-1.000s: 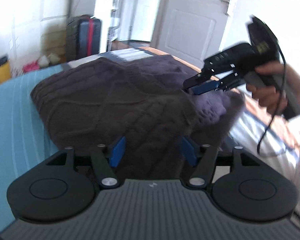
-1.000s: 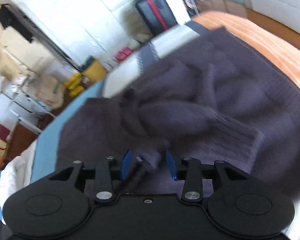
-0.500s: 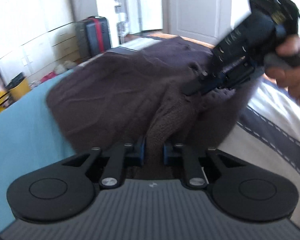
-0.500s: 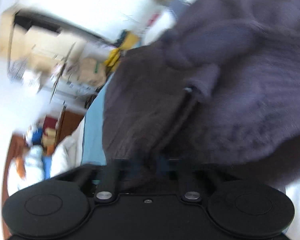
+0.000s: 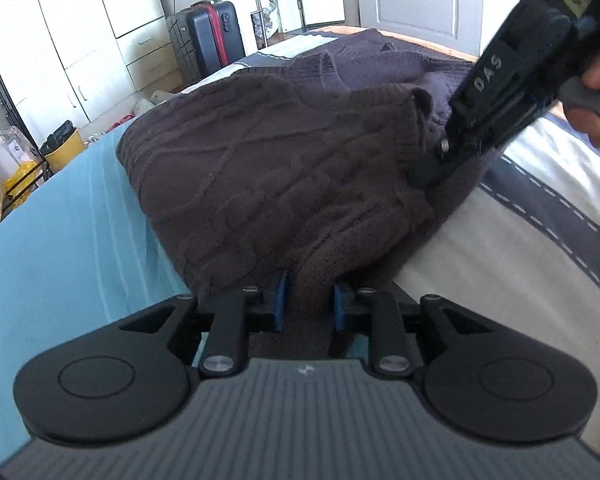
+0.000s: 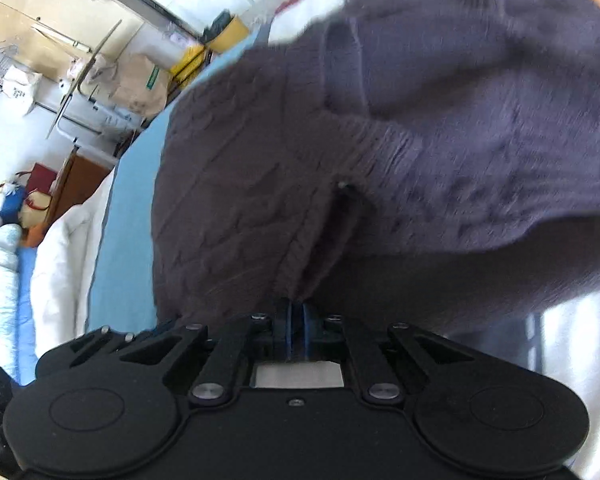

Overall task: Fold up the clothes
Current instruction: 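Open both grippers and lift them off the folded sweater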

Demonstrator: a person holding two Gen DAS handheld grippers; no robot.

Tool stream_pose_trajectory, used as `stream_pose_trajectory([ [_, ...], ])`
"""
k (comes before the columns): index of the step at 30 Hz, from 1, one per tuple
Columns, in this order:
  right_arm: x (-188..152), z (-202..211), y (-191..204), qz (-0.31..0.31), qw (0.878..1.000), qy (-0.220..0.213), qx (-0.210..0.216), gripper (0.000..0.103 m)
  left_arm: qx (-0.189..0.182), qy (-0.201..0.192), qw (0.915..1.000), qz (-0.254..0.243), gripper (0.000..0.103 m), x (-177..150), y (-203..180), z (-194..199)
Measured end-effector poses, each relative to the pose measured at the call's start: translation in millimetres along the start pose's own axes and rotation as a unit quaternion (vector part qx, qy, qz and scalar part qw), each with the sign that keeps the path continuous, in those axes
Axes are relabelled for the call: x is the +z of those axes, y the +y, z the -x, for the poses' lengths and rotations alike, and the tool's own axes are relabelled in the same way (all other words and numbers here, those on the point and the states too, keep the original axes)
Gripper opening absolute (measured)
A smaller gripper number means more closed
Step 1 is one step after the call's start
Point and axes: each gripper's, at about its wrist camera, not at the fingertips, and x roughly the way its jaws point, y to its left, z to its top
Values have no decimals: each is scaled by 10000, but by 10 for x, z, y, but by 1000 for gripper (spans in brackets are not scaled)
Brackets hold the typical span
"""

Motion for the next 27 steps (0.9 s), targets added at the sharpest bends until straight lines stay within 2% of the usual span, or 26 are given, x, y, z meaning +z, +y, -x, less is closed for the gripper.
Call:
stream_pose_trajectory([
  [2,35,141,26,122,9990,-394,-163,14,-298,-71,9992,245,33,29,104,63],
  [3,61,207,-7,17,9983,-562,-178,22,-506,-161,9973,501,41,39,186,108],
  [4,76,261,-71,-187,9974,-688,-117,37,-674,-297,9940,813,41,47,272,158],
  [5,88,293,-149,-426,9961,-779,-10,43,-862,-488,9878,1203,41,53,375,225],
  [6,105,314,-233,-671,9940,-856,107,46,-1068,-705,9787,1603,41,53,480,292],
  [8,142,323,-378,-1059,9893,-961,304,46,-1407,-1042,9599,2188,42,51,645,382],
  [9,166,289,-424,-1139,9882,-958,358,47,-1391,-1135,9552,2353,49,54,698,404],
  [10,190,223,-434,-1164,9880,-939,378,47,-1276,-1180,9539,2445,57,53,732,410],
  [12,238,92,-401,-972,9906,-881,398,46,-1018,-1059,9580,2464,60,41,763,310],
  [13,269,49,-328,-701,9935,-855,285,23,-927,-920,9604,2462,60,25,770,226],
  [14,287,45,-220,-363,9955,-866,131,16,-925,-711,9615,2489,60,-4,771,121],
  [15,277,112,-57,140,9947,-1020,-81,16,-969,-474,9616,2523,60,-34,769,9],
  [16,253,214,134,739,9888,-1254,-340,15,-991,-215,9625,2516,59,-56,758,-96],
  [18,219,374,416,1580,9736,-1471,-748,14,-781,288,9705,2263,60,-59,687,-237],
  [20,236,368,460,1715,9706,-1299,-1080,16,-539,371,9769,2035,63,-28,626,-232],
  [23,261,64,288,1494,9700,-807,-1738,25,-467,429,9808,1846,65,5,581,-240],
  [24,273,31,296,1519,9684,-796,-1813,29,-480,398,9816,1805,65,13,589,-231],
  [25,284,-1,304,1544,9666,-786,-1888,38,-504,340,9827,1748,64,31,603,-199],
  [27,346,128,376,1552,9621,-963,-2025,44,-534,74,9845,1667,65,139,697,-40],
])
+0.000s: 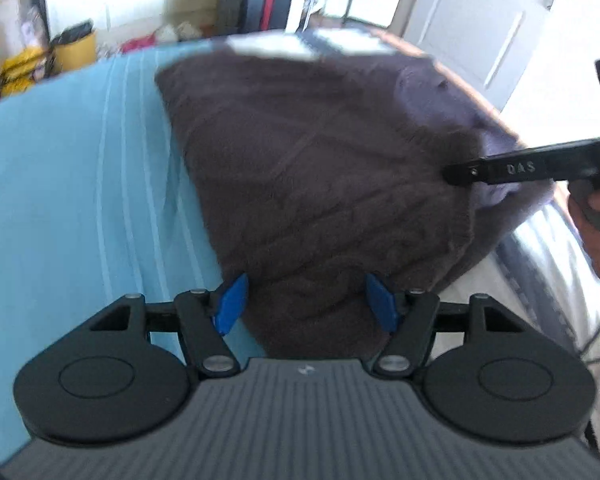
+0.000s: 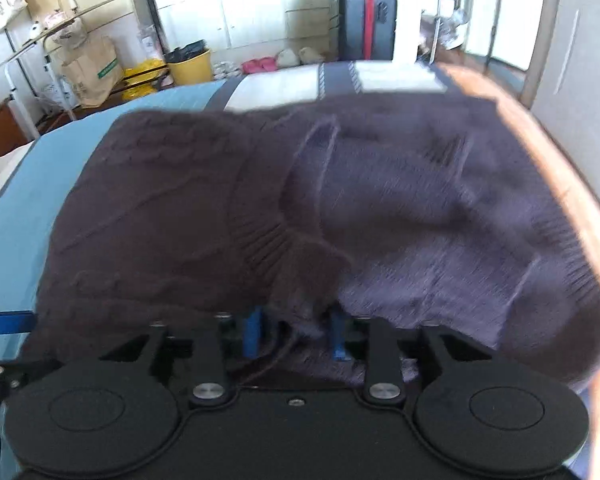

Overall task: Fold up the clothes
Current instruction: 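Open both grippers and lift them off the folded sweater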

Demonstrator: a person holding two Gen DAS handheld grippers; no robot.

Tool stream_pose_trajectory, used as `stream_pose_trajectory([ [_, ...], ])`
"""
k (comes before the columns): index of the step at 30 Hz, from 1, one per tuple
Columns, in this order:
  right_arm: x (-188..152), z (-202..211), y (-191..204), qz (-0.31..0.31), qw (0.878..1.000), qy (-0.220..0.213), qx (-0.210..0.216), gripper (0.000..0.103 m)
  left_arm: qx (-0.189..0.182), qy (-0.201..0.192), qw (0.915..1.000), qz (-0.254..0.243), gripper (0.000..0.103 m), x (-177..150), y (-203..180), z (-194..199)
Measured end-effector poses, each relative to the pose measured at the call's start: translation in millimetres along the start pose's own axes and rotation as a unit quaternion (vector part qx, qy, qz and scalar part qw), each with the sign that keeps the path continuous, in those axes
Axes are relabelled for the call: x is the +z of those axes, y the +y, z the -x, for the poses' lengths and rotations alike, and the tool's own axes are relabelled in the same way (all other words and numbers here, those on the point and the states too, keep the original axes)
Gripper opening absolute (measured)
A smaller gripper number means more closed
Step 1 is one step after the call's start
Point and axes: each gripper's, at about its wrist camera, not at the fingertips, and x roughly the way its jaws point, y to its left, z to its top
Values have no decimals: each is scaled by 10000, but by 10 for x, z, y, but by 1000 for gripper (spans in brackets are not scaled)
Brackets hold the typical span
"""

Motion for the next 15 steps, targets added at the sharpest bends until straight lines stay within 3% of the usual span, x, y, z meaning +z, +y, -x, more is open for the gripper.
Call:
stream_pose_trajectory([
  [4,93,339,-96,130,9950,-983,-132,48,316,-564,9975,-299,68,539,119,226],
  [6,158,303,-172,78,9934,-1100,321,48,290,-601,9967,-455,71,923,207,79],
  [8,229,127,-228,-140,9917,-946,858,48,379,-555,9965,-499,71,1283,263,-210],
  [9,249,20,-239,-189,9913,-827,1010,48,720,-562,9943,-550,70,1426,249,-366],
  [10,257,-84,-240,-199,9912,-714,1094,48,1355,-601,9868,-648,69,1537,195,-525],
  [11,265,-189,-241,-209,9910,-600,1177,48,1652,-604,9815,-751,68,1633,149,-670],
  [13,260,-297,-281,-125,9927,-487,1099,48,1503,-535,9824,-975,68,1788,76,-926],
  [15,265,-327,-364,-177,9931,-459,1061,48,1085,-258,9901,-854,68,1912,72,-1183],
])
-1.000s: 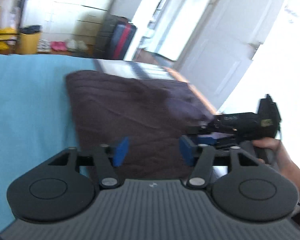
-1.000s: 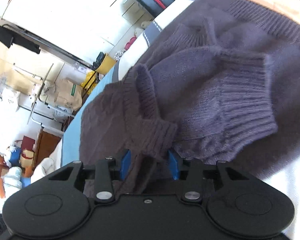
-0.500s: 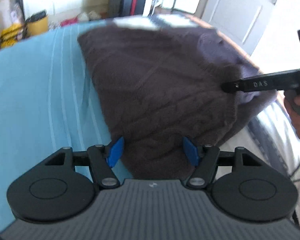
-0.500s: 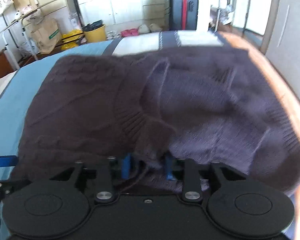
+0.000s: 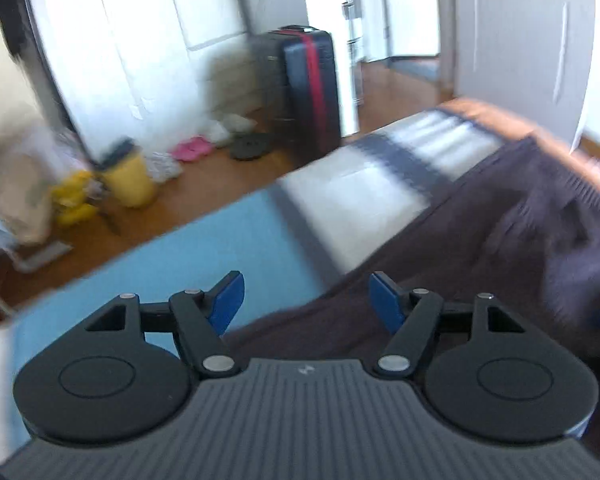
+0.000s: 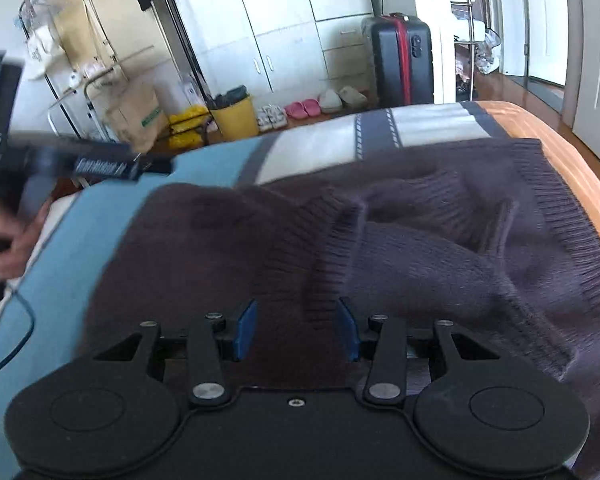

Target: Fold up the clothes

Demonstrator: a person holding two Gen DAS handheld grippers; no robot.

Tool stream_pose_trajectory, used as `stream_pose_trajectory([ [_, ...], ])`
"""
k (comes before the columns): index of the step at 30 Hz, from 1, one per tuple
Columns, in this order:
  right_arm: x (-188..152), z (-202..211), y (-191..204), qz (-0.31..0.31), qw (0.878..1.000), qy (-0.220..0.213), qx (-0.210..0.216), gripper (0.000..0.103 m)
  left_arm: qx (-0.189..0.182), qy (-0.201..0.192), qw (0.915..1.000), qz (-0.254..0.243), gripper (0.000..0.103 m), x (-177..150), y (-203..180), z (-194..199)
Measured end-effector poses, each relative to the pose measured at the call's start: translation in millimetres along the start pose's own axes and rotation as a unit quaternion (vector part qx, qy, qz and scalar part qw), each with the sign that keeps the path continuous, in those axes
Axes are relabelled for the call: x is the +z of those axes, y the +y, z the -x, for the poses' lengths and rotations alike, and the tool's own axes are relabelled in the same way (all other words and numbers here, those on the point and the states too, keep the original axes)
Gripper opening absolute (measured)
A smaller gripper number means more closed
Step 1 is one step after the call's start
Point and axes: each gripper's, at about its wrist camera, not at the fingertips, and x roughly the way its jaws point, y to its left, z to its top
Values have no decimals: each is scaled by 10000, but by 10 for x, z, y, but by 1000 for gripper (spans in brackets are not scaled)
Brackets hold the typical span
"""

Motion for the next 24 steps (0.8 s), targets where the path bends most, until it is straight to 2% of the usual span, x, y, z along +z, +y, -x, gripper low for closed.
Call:
stream_pose_trajectory([
  [2,45,11,-101,-92,9998,-22,194,49,-544,334,9977,226,68,100,-17,-263],
  [4,84,7,-165,-180,9989,-1,429,49,-1036,908,9895,441,70,144,-11,-584],
  [6,158,-72,-272,-456,9960,64,763,50,-1212,1433,9789,804,72,108,52,-856],
  [7,210,-152,-334,-699,9916,186,1070,50,-1264,1569,9739,1048,71,91,95,-966],
  [8,239,-220,-369,-798,9891,273,1207,50,-1266,1512,9715,1318,69,68,145,-1009],
  [9,250,-278,-388,-813,9888,315,1209,50,-1216,1379,9733,1377,54,45,157,-990],
  [10,262,-336,-407,-828,9885,356,1211,50,-1138,1226,9792,1151,22,30,116,-942],
  [11,235,-371,-419,-810,9895,332,1152,50,-1134,1006,9851,816,10,4,49,-858],
  [13,134,-447,-425,-651,9907,393,1125,50,-1067,465,9925,361,8,-87,-45,-636],
  [15,65,-494,-418,-494,9921,278,1118,50,-893,-116,9959,-93,7,-201,-169,-387],
  [17,46,-519,-432,-630,9908,143,1193,50,-604,-630,9946,-560,7,-299,-309,-166],
  [18,52,-533,-443,-784,9888,127,1266,52,-486,-822,9932,-665,7,-322,-351,-68],
  [20,80,-532,-446,-947,9861,38,1368,47,-291,-1236,9896,-676,7,-334,-366,161],
  [21,93,-509,-415,-823,9879,-16,1314,33,-152,-1464,9874,-583,7,-333,-343,272],
  [22,104,-484,-369,-627,9905,-73,1223,7,-6,-1651,9849,-515,7,-326,-324,339],
  [24,126,-411,-287,-335,9948,-287,919,7,304,-1937,9796,-434,9,-300,-289,373],
])
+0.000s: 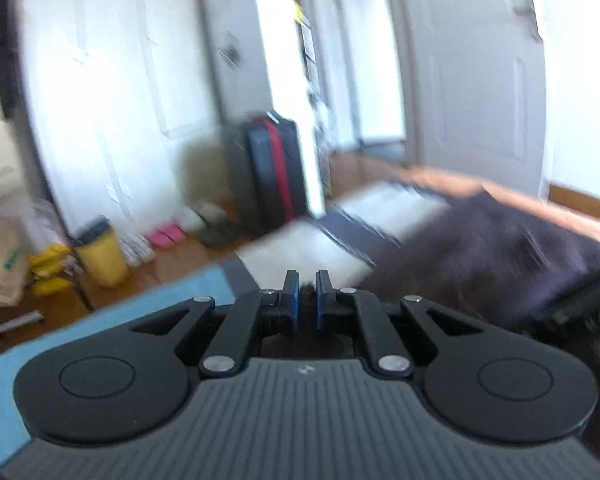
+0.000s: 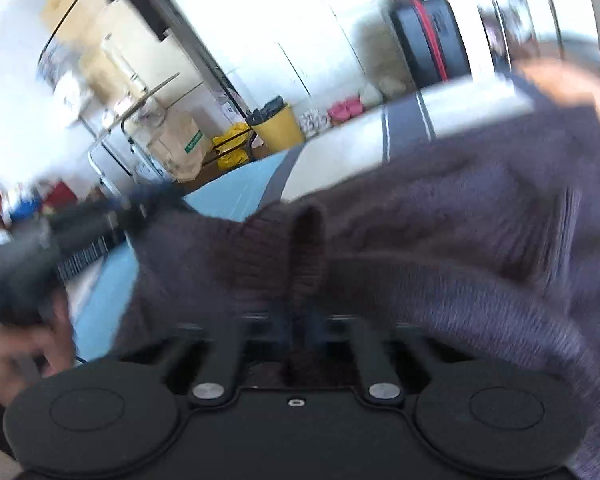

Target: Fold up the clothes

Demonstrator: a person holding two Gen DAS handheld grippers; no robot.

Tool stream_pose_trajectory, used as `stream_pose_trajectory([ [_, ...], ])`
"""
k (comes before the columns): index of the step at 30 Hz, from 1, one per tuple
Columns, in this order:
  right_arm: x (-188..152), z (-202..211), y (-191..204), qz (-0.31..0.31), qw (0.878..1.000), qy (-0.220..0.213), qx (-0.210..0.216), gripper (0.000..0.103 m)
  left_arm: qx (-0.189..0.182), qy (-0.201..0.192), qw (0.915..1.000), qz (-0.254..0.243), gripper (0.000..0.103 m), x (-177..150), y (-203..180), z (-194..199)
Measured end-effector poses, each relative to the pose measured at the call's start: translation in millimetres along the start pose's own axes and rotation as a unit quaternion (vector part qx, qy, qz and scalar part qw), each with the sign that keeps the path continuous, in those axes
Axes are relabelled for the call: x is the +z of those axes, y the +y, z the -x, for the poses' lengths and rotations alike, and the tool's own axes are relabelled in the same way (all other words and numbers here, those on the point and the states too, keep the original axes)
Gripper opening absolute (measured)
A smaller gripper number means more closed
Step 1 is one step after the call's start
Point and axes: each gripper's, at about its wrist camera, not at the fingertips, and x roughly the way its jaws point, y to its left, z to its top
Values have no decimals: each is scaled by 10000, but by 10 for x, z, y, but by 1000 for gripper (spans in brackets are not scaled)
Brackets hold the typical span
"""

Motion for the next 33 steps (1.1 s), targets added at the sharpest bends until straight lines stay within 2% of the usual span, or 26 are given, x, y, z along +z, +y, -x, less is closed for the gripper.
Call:
stream_pose_trajectory([
  [2,48,34,15,-102,9996,-67,-242,6,335,-22,9994,-9,12,30,20,-10],
  [3,58,22,1,-160,9991,-13,-386,6,390,11,9992,15,19,36,25,-3],
  [4,54,-4,-5,-101,9986,42,-515,6,319,42,9994,79,39,33,29,22],
  [5,36,-29,-9,5,9982,82,-598,6,248,73,9996,143,50,30,33,46],
  [6,12,-52,-14,112,9977,120,-660,7,177,105,9996,207,59,27,37,71],
  [7,-9,-71,-15,179,9971,140,-724,7,33,241,9994,245,59,14,34,75],
  [9,-28,-84,-26,180,9964,179,-805,8,-203,919,9955,148,57,-69,0,10],
  [10,-11,-69,-46,87,9966,225,-792,8,-249,1439,9893,52,56,-120,-32,-55],
  [12,23,-40,-86,-100,9965,316,-766,16,-230,2537,9669,130,55,-239,-88,-216],
  [13,36,20,-118,-319,9964,346,-707,19,-138,2695,9621,387,55,-264,-84,-213],
  [14,47,109,-157,-619,9955,364,-619,22,-79,2656,9621,613,55,-244,-73,-163],
  [16,46,335,-224,-1036,9930,327,-469,52,-25,2624,9619,767,56,-137,-91,-29],
  [17,28,476,-239,-1149,9915,323,-525,57,-16,2530,9642,796,57,-80,-127,59],
  [20,45,934,-338,-1149,9876,385,-995,59,-400,2115,9729,839,60,73,-381,385],
  [22,17,1218,-536,-1508,9801,399,-1224,60,-819,1987,9725,894,67,116,-597,535],
  [24,-59,1503,-775,-2033,9691,335,-1353,61,-1127,2120,9657,993,68,81,-804,549],
  [26,-212,1733,-1028,-2686,9544,229,-1282,61,-1187,2364,9588,1038,68,17,-1015,498],
  [30,-409,1824,-1182,-2934,9446,318,-1436,61,-1248,2940,9420,1032,69,-151,-1232,317],
  [33,-531,1807,-1220,-3077,9379,446,-1542,61,-1170,2975,9398,1208,69,-138,-1201,331],
])
